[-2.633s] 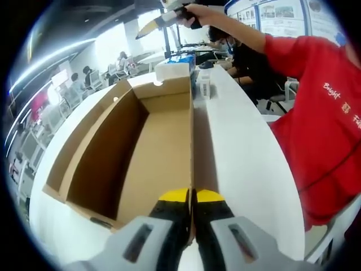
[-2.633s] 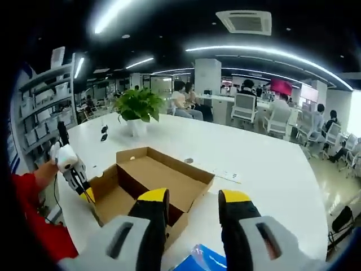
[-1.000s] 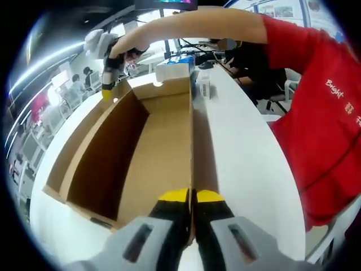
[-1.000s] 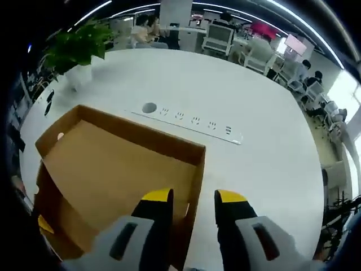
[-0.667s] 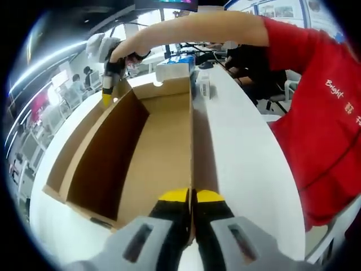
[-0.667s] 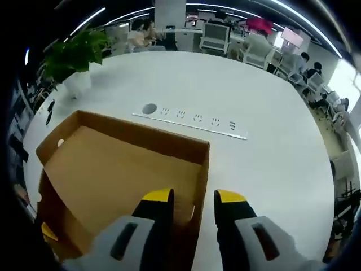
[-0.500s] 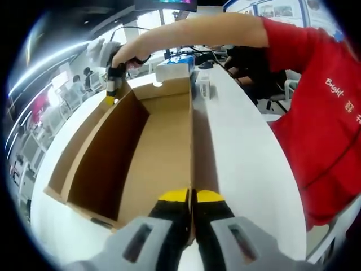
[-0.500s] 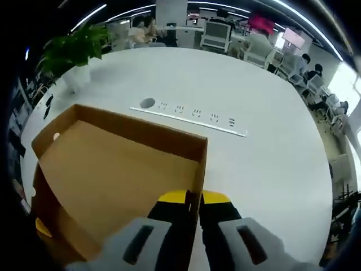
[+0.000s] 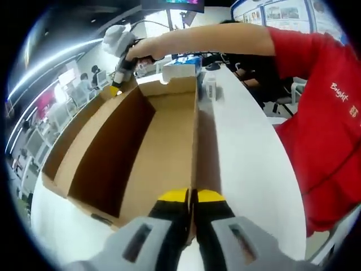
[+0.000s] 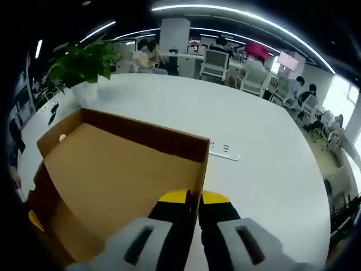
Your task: Operate the shoe box by opening the lid, removing the specified soft item, and placing it in the target area until the item is outside and the box remains undamaged.
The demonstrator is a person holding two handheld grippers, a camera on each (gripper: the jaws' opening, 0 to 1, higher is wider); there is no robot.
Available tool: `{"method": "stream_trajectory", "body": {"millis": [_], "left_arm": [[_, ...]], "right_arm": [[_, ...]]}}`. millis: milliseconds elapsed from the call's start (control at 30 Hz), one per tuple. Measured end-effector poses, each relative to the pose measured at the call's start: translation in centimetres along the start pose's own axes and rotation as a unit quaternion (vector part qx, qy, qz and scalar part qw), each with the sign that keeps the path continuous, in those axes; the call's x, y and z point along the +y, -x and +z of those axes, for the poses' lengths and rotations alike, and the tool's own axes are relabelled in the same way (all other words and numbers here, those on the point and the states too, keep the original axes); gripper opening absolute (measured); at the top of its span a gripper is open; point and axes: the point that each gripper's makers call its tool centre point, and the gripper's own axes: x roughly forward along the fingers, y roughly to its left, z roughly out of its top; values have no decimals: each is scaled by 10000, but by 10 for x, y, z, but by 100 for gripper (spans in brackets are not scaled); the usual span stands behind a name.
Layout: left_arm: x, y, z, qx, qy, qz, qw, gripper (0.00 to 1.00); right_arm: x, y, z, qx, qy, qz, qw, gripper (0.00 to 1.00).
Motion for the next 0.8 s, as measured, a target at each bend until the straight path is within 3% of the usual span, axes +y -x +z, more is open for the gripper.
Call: {"method": "stream_trajectory", "body": {"millis": [100,167,200,233,333,500,600,800], "left_arm": [[1,0,-1,86,27,82,9999,2],[0,1,1,95,102,70,9999,2],[1,2,1,106,166,86,9998,3],[2,2,0,118,213,102,9997,3],[5,3,-3,179,364,123,9991,3],[7,-3,1,293,475,245,9981,4],[6,-3,-1,381,441,271,9979,4],[8,-2,-4,385,485,325,9975,6]], "right_arm": [[-1,4,8,-287,177,-114,9994,5],[-2,10,16,-575,807,-238,9948,6],[-3,12,19,-637,766,-253,9947,6],[3,20,22,-890,468,-112,9949,6],[4,33,35,-1468,477,-106,9880,6],[-1,49,28,-1989,-116,-332,9794,4],[-4,57,20,-2121,-328,-363,9760,3],[0,73,19,-2271,-272,-348,9729,3]]}}
